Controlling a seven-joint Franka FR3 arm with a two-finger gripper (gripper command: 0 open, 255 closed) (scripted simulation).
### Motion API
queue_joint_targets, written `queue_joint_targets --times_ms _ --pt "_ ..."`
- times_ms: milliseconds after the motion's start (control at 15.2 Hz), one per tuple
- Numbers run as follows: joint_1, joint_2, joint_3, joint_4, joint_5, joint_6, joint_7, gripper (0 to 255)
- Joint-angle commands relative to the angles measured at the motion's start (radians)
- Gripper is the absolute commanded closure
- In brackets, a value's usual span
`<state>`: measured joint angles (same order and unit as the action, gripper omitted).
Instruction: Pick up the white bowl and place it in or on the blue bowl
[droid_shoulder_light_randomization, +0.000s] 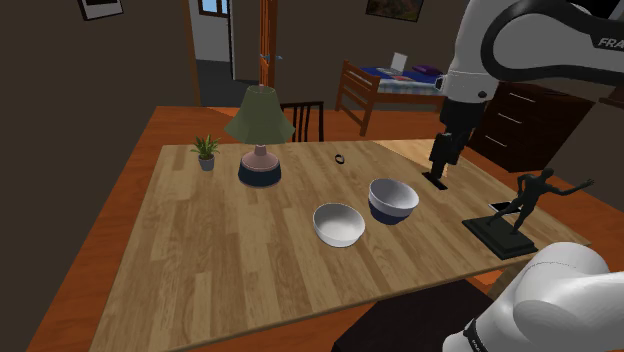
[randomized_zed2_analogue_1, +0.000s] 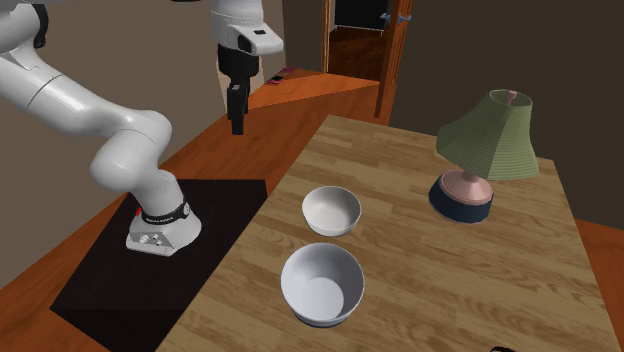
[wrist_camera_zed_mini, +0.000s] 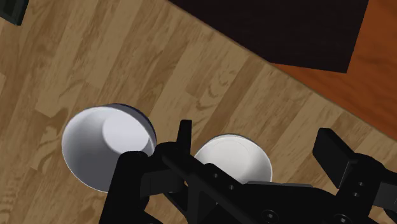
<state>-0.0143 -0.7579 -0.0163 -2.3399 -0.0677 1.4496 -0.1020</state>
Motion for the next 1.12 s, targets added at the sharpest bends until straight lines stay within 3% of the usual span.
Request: queue_joint_targets --times_ms 0,528,1056 --pt "0.0 0.0 0.0 0.0 0.0 0.0 0.0 0" --pt "0.029 0.162 0.07 -0.093 0.037 0.268 0.087 0" --pt "0.049 0.406 0.138 -0.095 0.041 0.524 0.176 0"
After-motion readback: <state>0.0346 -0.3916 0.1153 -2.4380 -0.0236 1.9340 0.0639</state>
